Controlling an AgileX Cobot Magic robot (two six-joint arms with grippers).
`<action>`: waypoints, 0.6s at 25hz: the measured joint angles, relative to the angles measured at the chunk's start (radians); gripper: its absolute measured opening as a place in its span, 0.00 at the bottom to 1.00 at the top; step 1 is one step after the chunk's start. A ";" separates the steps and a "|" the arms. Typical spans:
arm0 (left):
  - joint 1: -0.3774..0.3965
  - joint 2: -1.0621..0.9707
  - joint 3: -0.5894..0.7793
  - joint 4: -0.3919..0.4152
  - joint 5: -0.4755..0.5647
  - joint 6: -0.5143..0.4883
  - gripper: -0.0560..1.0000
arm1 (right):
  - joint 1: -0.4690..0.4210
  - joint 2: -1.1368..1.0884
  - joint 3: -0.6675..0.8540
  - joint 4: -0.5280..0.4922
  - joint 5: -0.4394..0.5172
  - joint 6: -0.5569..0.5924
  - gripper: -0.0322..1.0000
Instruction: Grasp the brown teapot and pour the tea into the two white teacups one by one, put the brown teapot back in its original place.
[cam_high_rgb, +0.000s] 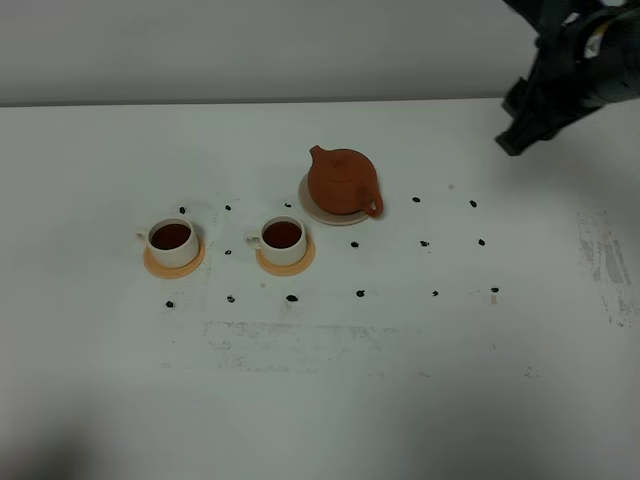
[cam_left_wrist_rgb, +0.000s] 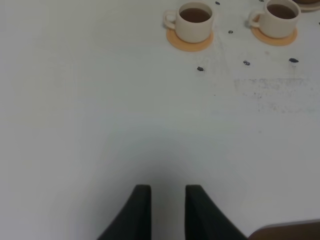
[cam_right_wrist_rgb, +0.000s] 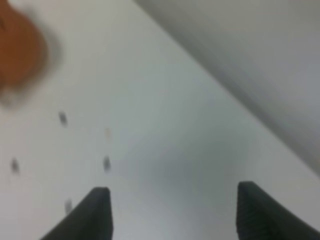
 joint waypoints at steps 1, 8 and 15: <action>0.000 0.000 0.000 0.000 0.000 0.000 0.20 | -0.014 -0.047 0.030 -0.004 0.033 0.000 0.52; 0.000 0.000 0.000 0.000 0.000 0.000 0.20 | -0.050 -0.353 0.118 -0.010 0.314 0.000 0.49; 0.000 0.000 0.000 0.000 0.000 0.000 0.20 | -0.061 -0.650 0.124 0.053 0.533 0.000 0.45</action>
